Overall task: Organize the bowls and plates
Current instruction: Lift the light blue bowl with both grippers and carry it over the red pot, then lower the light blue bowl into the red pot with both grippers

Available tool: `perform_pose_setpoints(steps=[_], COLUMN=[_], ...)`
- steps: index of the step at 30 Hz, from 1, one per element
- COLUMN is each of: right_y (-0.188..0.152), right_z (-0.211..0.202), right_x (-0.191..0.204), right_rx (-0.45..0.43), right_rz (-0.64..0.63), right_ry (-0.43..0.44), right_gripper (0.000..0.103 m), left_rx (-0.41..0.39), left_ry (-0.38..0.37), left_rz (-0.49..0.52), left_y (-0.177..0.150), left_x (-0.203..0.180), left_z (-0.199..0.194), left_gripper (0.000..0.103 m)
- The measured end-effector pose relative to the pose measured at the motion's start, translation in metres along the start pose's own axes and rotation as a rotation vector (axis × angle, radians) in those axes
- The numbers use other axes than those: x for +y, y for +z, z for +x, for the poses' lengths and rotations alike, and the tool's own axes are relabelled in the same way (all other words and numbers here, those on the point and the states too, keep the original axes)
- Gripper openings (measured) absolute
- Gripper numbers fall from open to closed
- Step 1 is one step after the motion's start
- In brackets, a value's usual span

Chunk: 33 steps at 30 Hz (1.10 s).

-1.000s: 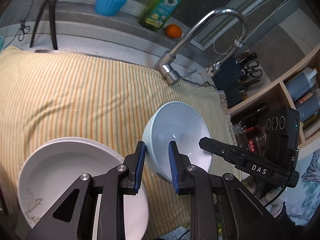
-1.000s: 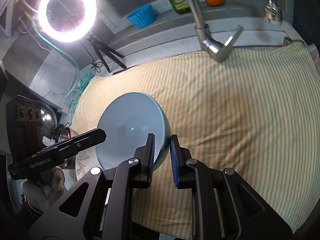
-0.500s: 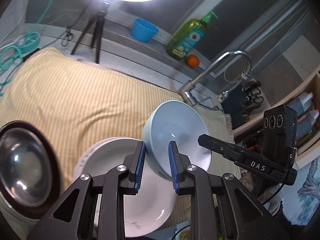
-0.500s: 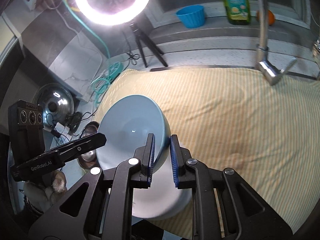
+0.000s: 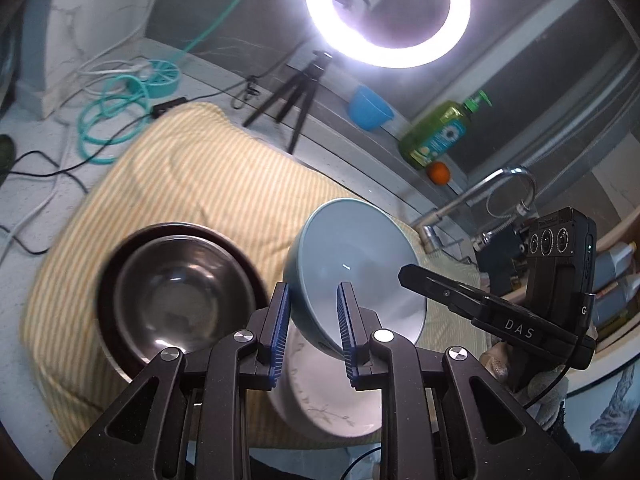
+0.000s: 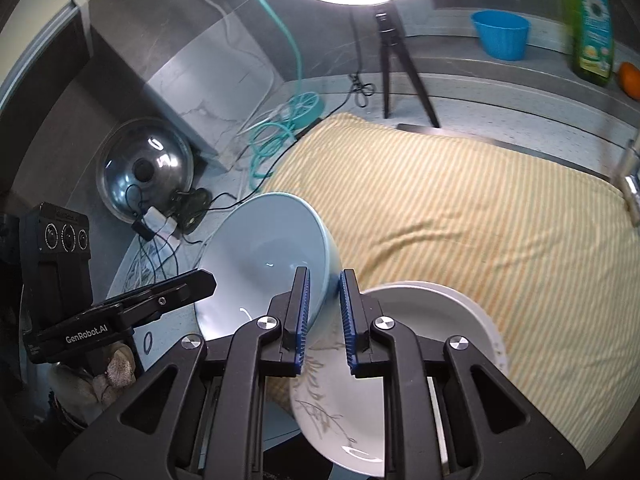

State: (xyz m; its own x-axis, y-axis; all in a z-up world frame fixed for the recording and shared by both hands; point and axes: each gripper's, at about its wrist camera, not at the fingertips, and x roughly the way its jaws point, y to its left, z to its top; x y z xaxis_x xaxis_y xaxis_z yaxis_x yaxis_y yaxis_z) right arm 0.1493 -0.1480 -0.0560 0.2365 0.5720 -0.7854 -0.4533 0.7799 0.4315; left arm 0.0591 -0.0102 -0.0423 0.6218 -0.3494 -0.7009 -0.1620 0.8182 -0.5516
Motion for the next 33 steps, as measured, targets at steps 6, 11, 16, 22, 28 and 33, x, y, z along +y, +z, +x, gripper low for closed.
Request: perform_pose_setpoints(steps=[6,11,16,22,28,33], right_y=[0.008,0.008,0.006,0.002,0.0,-0.002], right_z=[0.028,0.052,0.072,0.089,0.1,0.107], right_x=[0.029,0.045,0.055,0.055,0.056,0.056], right_rx=[0.039,0.081,0.122,0.166,0.195,0.213], right_rz=[-0.056,-0.088,-0.117,-0.122,-0.133,-0.138], right_ry=[0.031,0.038,0.027,0.018,0.009,0.003], right_gripper=[0.016,0.016,0.016,0.016,0.016,0.016], left_rx=[-0.022,-0.031,-0.027,-0.014,-0.002,0.006], left_ry=[0.039,0.07,0.089,0.096,0.106,0.115], left_rz=[-0.06,-0.095,-0.128,-0.149,-0.16,-0.166], left_y=[-0.001,-0.005,-0.007,-0.011,-0.013,-0.014], left_x=[0.029,0.049,0.066,0.077,0.084,0.088], left_z=[-0.015,-0.021,-0.021,-0.02,-0.017,-0.014], left_gripper=[0.02,0.02,0.02,0.02,0.02,0.02])
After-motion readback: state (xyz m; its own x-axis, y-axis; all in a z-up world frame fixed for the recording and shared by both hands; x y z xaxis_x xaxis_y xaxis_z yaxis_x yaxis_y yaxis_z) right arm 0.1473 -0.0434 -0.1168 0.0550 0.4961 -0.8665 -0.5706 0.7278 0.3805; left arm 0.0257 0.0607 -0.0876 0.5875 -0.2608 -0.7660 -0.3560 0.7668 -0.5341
